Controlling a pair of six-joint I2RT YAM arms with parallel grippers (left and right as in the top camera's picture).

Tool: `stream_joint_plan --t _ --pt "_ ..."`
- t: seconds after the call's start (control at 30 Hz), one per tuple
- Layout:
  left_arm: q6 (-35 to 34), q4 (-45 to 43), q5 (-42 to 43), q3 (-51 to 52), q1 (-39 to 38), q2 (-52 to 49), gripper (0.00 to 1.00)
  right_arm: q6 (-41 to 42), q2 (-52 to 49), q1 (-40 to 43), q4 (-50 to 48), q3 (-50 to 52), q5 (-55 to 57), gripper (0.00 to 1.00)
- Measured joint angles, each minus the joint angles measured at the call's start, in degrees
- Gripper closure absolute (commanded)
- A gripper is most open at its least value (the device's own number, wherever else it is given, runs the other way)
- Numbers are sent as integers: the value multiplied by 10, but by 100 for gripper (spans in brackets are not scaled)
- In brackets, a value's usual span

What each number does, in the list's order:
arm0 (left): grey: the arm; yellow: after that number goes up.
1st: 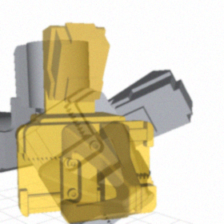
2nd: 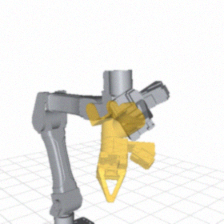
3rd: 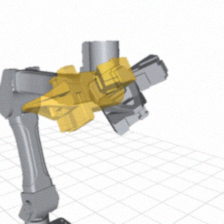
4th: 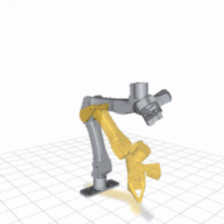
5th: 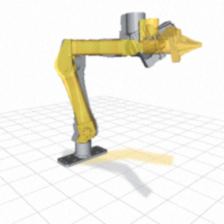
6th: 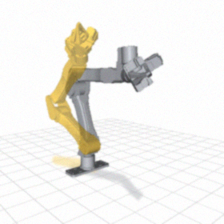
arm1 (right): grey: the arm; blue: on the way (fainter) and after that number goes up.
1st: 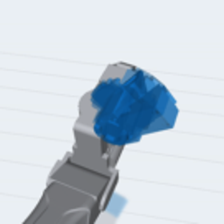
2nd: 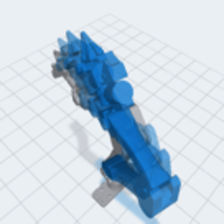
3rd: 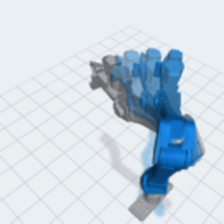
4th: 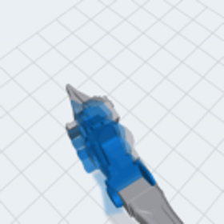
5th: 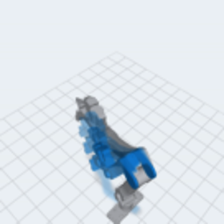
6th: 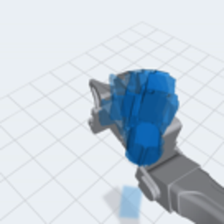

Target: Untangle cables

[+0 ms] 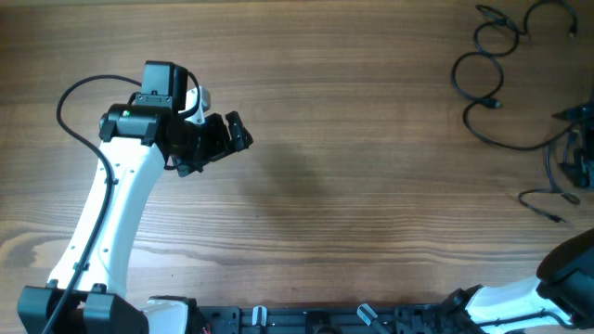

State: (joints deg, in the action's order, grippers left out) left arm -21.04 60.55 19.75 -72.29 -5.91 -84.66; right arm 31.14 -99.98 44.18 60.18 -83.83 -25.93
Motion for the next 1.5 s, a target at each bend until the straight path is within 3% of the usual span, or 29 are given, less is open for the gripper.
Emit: stream_joint_plan --t 0.2,0.3,0.5,0.57,0.67,0.77,1.3,1.5 --pt "0 0 0 0 0 0 0 -11 0 0 -3 0 -22 1" --pt "0 1 0 0 0 0 0 3 -2 0 -31 -47 -5 1" --pt "0 2 0 0 0 0 0 52 -16 0 -30 -93 314 1" --pt "0 2 0 0 0 0 0 53 -42 0 -23 -94 364 2" --pt "0 2 0 0 0 0 0 56 -132 2 -16 -94 429 28" --pt "0 2 0 0 0 0 0 62 -165 13 -37 -94 442 33" --pt "0 0 0 0 0 0 0 26 -256 22 -110 -94 427 28" --pt "0 -3 0 0 0 0 0 22 -265 41 -78 -96 432 37"
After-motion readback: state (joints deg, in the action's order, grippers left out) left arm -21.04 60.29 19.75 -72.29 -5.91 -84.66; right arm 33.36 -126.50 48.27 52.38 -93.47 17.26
